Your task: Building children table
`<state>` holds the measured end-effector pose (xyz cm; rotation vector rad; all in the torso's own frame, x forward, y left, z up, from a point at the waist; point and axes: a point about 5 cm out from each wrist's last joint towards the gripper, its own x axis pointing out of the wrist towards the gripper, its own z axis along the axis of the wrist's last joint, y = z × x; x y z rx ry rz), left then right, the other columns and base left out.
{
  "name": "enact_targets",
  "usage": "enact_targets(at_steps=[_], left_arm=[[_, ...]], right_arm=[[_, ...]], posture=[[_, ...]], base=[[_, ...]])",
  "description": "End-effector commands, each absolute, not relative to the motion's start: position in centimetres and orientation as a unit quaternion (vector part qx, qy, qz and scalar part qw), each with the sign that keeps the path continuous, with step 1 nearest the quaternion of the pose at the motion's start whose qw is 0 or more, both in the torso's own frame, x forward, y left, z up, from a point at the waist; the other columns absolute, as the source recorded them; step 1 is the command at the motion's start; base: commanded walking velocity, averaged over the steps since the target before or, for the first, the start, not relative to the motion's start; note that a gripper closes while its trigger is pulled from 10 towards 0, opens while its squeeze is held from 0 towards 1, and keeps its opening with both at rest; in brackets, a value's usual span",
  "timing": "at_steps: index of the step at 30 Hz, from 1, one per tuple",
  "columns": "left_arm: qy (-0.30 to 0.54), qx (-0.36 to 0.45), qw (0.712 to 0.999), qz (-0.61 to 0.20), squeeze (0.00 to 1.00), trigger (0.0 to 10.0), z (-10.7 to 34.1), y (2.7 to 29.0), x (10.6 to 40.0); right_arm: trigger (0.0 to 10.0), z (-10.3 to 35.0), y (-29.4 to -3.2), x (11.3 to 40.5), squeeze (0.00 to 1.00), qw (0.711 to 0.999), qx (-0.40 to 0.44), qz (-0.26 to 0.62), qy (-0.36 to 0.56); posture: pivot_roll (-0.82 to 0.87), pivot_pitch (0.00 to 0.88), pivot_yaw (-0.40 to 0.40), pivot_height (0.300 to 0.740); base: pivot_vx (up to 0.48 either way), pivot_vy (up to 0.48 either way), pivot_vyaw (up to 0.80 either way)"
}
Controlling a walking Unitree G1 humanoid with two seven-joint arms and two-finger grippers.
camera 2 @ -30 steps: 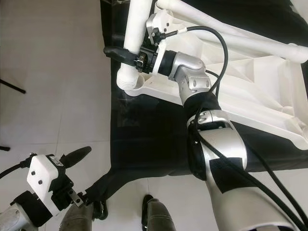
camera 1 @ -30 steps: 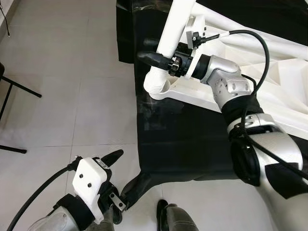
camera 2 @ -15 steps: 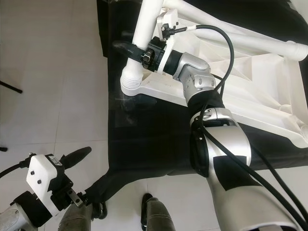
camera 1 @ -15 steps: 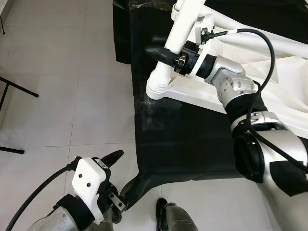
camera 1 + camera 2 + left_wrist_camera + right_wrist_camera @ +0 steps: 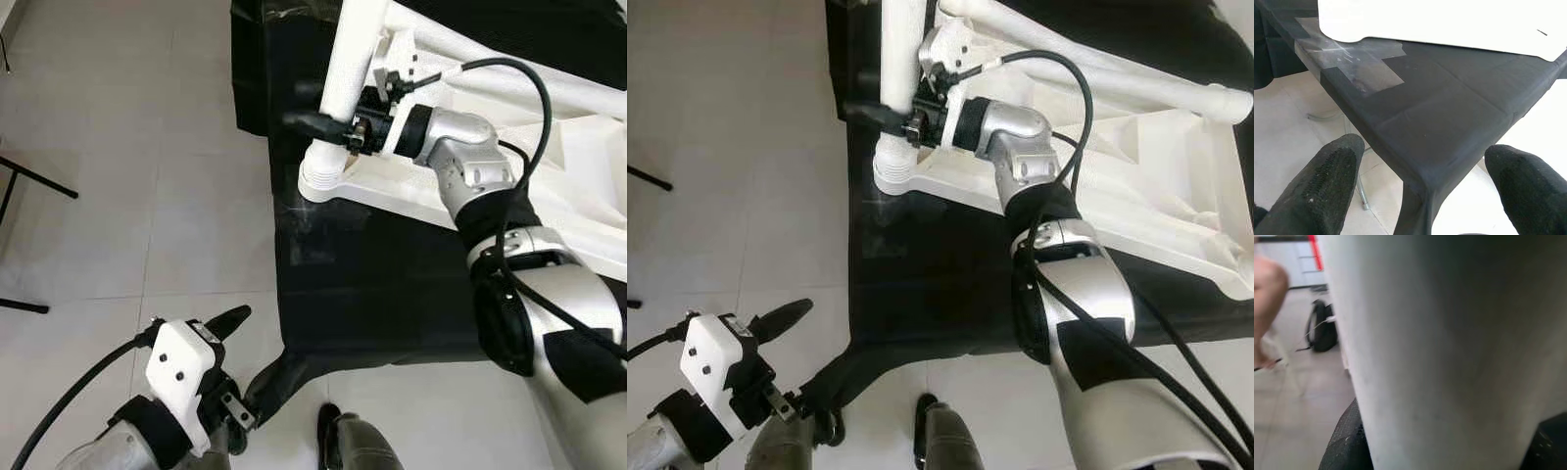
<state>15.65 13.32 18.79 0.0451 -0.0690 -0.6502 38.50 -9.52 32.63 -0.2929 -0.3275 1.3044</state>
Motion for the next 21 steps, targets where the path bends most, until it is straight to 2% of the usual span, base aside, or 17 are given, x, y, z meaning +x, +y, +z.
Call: enact_targets(at_steps=[1,8,12,19,20,21], left_arm=[[-0.024,0.018,0.944,-0.330,0.00,10.0,18.6,13.1,15.3],[-0.023,0.018,0.943,-0.331,0.00,10.0,18.5,13.1,15.2],[-0.022,0.017,0.943,-0.330,0.00,10.0,18.5,13.1,15.2],[-0.023,0.017,0.944,-0.329,0.00,10.0,18.5,13.1,15.2],[-0.023,0.018,0.944,-0.329,0.00,10.0,18.5,13.2,15.2],[-0.023,0.018,0.944,-0.329,0.00,10.0,18.5,13.2,15.2]], right_arm=[[10.0,28.9,-9.1,38.4,0.00,0.757,-0.122,0.637,-0.078],[10.0,28.1,-8.9,37.8,0.00,0.714,-0.119,0.688,-0.055],[10.0,28.0,-8.9,37.7,0.00,0.709,-0.106,0.696,-0.047],[10.0,27.4,-9.2,37.9,0.00,0.727,-0.065,0.683,-0.037],[10.0,26.7,-9.3,38.2,0.00,0.750,-0.055,0.658,-0.031],[10.0,26.7,-9.3,38.2,0.00,0.750,-0.055,0.658,-0.031]], posture=[[-0.01,0.391,-0.177,0.740],[-0.01,0.381,-0.177,0.740],[-0.01,0.381,-0.177,0.740],[-0.01,0.384,-0.179,0.740],[-0.01,0.385,-0.182,0.740],[-0.01,0.385,-0.182,0.740]], base=[[0.000,0.000,0.00],[0.000,0.000,0.00],[0.000,0.000,0.00],[0.000,0.000,0.00],[0.000,0.000,0.00],[0.000,0.000,0.00]])
